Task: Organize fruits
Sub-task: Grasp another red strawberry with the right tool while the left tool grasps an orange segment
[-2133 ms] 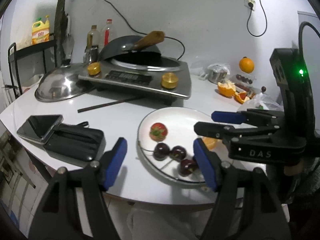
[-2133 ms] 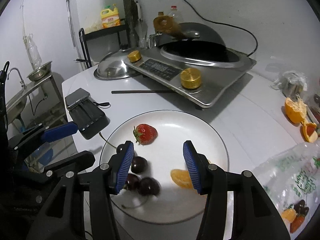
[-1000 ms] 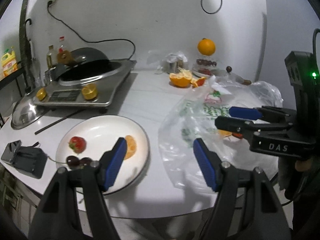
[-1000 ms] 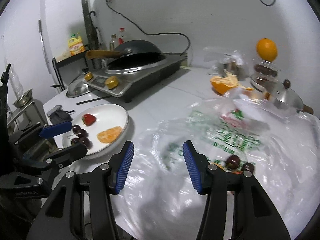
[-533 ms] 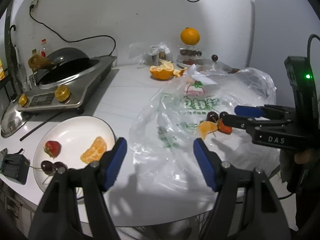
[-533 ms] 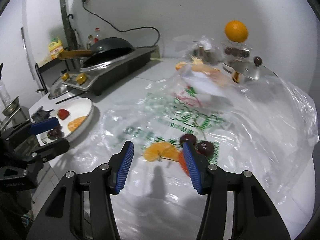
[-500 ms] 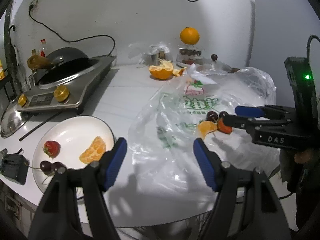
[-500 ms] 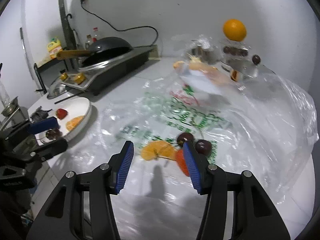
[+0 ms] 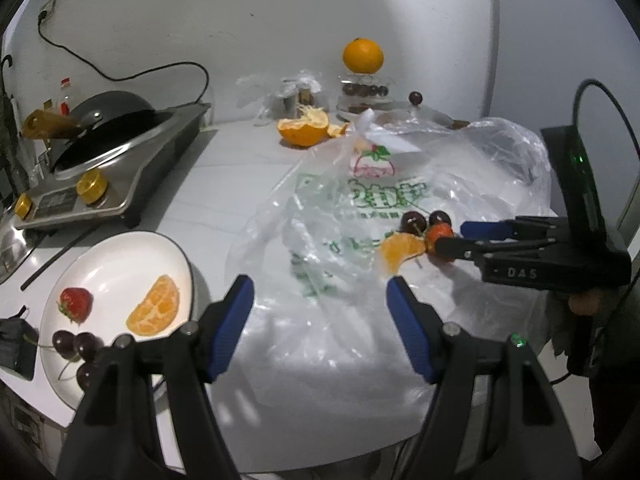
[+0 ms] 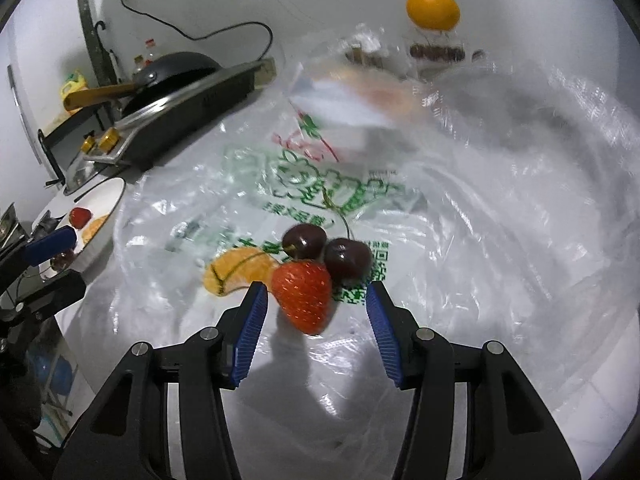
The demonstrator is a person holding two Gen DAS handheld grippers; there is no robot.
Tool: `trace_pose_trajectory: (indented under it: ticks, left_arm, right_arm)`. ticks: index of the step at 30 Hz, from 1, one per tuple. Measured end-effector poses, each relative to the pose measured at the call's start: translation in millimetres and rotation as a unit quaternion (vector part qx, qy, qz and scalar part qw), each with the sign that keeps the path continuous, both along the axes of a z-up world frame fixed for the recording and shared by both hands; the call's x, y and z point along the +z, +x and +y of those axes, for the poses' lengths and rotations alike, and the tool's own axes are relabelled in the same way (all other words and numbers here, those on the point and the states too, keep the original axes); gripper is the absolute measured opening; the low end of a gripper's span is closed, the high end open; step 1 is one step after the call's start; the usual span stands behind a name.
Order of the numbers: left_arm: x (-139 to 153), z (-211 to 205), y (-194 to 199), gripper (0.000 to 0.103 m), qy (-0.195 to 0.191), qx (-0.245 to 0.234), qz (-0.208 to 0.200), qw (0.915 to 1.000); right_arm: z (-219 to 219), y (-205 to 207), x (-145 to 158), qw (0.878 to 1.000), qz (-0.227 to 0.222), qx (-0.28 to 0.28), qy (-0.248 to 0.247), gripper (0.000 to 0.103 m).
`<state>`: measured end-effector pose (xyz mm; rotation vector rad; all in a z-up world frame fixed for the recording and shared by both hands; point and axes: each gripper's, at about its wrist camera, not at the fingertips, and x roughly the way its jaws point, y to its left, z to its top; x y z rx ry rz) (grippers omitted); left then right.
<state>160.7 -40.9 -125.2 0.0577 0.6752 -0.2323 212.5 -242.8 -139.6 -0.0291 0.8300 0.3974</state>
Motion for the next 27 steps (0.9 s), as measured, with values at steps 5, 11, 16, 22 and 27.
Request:
trace_pose_trajectory:
  ticks: [5,11,16,22,27]
  left_arm:
    - [2,-8,11,0.070,0.008,-0.012,0.005,0.9999]
    - [6,-25,25,0.070,0.027,-0.044,-0.007,0.9986]
    - [5,-42,29,0.070,0.035,-0.078,-0.018,0.9962]
    - [-2,-58,32,0.070,0.055,-0.103,-0.016,0.9930]
    - [-11,-70,40,0.070,0.076,-0.112,-0.008,0.9907]
  right_arm:
    - [1,7,-3,1.000,0.019,0.005,0.000,0.053]
    - [6,10,-4,1.000,0.026,0.007,-0.005,0.045]
    - [13,10,-4,1.000,0.025,0.009,-0.015,0.038]
    - [17,6,-5,0.999,0.021,0.017,-0.028,0.034]
    - [9,4,-3,0.999,0.022,0.026,-0.015,0.033]
